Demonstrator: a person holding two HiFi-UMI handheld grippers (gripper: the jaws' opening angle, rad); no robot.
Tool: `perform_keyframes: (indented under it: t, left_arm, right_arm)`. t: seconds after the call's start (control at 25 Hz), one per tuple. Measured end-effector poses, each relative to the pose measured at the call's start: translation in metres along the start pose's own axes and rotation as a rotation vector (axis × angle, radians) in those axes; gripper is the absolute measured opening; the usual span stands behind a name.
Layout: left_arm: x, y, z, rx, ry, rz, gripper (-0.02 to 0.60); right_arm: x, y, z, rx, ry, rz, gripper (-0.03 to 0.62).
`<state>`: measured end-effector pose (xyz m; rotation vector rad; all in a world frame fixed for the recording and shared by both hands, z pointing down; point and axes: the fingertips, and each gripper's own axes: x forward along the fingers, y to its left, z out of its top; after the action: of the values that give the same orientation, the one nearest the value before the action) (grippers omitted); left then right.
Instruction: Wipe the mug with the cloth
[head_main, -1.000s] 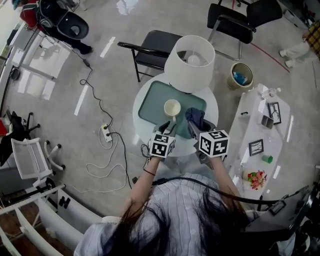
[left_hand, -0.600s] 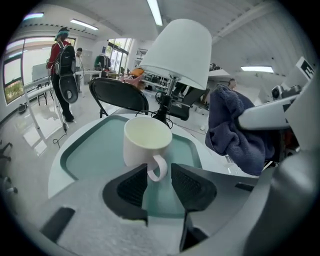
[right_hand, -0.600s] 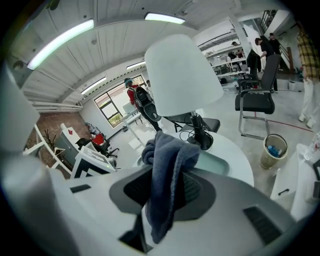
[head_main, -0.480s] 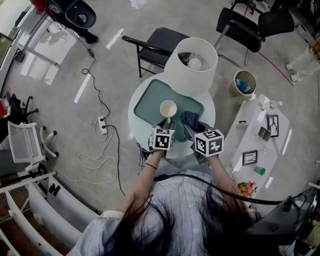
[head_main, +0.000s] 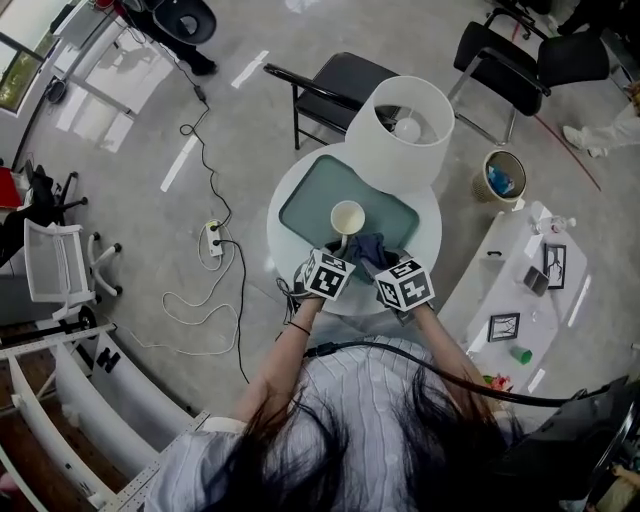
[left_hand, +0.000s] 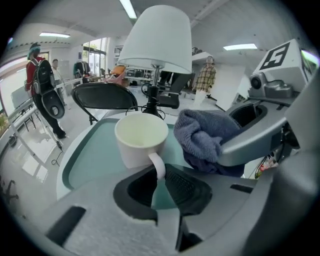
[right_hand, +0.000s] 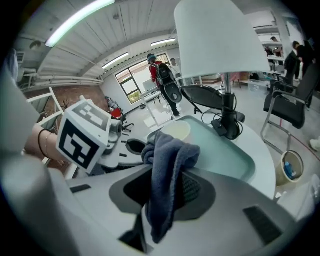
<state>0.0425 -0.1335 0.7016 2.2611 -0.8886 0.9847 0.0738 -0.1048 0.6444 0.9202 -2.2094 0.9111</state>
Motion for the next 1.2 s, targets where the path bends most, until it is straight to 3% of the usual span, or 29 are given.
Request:
perform_keyframes:
  t: [0.24, 0.4, 0.8, 1.08, 1.2]
  left_arm:
    - [-0.009, 0.000, -0.009, 0.113, 0.067, -0.074, 0.061]
    - [-0.012, -0.002, -0.016, 0.159, 0.091, -0.104, 0.061]
    - [-0.023, 0.001, -0.029, 0.281, 0.152, -0.189, 0.061]
    - [-0.035, 0.012, -0.043, 0.444, 0.237, -0.265, 0.061]
    - [-0.038, 0.012, -0.049, 0.555, 0.293, -0.308, 0.061]
  right_arm:
    - [0.026, 0.014, -0.009, 0.093, 0.043, 0.107, 0.109]
    - [0.037, 0.015, -0.012, 0.100, 0.077, 0.138, 0.109]
    - [0.041, 0.010, -0.023, 0.098, 0.113, 0.139, 0.109]
    - [0.039, 0.004, -0.026, 0.045, 0.143, 0.124, 0.109]
    - [0.039, 0.001, -0.027, 0.020, 0.152, 0.114, 0.109]
